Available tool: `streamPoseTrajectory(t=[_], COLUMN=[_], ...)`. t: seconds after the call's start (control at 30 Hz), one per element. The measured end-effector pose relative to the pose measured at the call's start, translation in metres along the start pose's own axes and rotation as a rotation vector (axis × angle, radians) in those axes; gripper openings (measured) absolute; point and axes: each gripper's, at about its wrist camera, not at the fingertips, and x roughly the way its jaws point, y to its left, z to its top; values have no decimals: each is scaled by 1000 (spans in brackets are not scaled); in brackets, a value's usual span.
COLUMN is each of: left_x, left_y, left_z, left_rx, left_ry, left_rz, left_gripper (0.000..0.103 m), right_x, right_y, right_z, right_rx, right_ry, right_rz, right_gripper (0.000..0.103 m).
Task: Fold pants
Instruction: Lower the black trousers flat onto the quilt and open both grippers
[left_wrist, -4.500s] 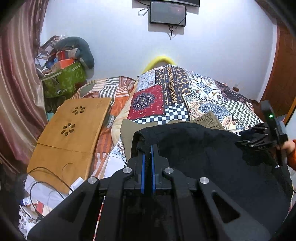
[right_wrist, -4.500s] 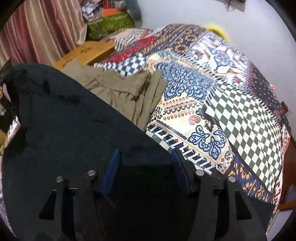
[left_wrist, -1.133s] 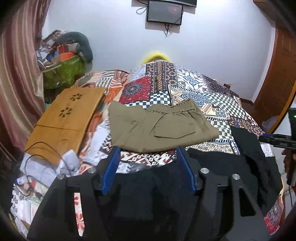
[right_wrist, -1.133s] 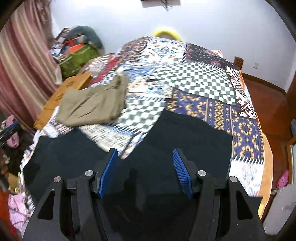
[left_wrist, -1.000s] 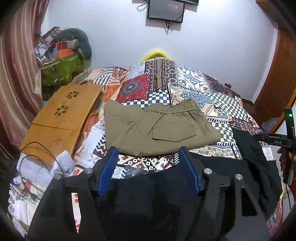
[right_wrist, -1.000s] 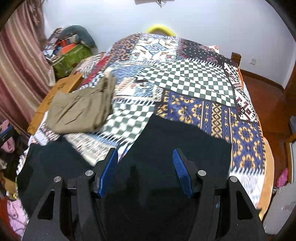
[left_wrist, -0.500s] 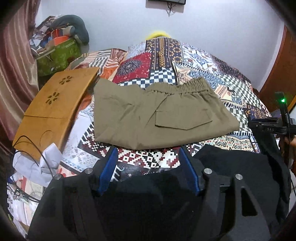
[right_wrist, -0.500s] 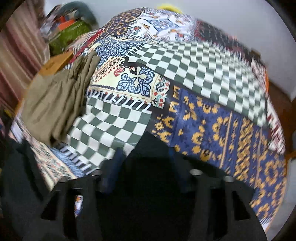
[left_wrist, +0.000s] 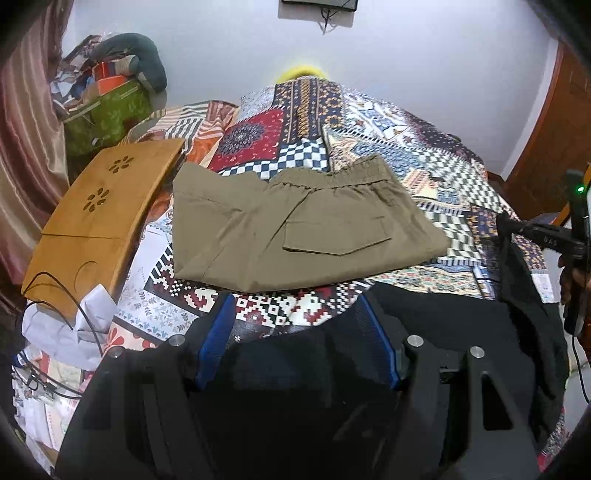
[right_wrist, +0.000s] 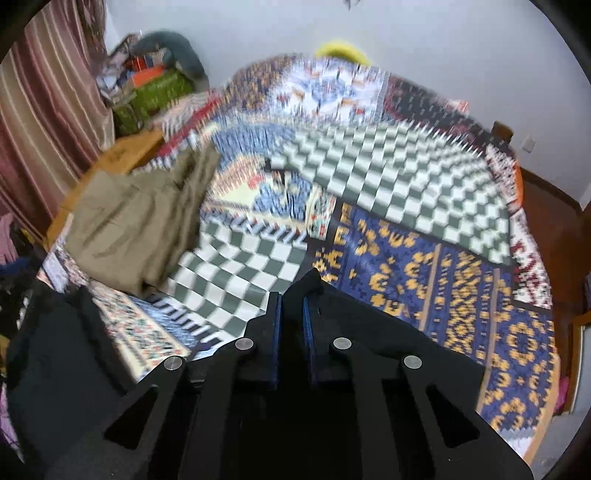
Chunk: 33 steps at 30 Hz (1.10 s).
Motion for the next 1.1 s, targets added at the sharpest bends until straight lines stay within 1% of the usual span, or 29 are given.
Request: streamPoseTrajectory(t=[0.13,0.23,0.33,0.5,0.63,0.7,0.8,0.97,1.1], left_x=[-21,-34,-43,-52,-54,-54,-49,-39,-29], left_y=[-13,-26,-40,-62,-81,-91,-106,-133,-152], left_z=[-2,-5,-7,-12,-18,-21,-27,-38,-46], left_rx=[25,41,59,93,115,129,147,172,198], left_ry=[-19,-24,-22,-15,8,21,52,112,147], left_rz=[-19,-43,-67,-98,-132,-148,-173,-209,-219], left_gripper=[67,67,67,68,70,70,70,70,70], right_x=[-62,-93,-117,-154,-179,-187,-193,-177,-158], right_y=[-7,-14,-23,-42,-53,-56,-61,-75,-85], right_z=[-7,-7,-14,-48,-86,-104,-139,-197,-231], right_rx=[24,48,82,154,220,246,295,385,456], right_ry=[-106,-167,-204,-246,-266,-268,-251,-156,-80], right_rz=[-10,-30,-46,-74,-93,-100,-126,-166,-159], right_gripper=[10,9,9,9,9,9,9,9,9])
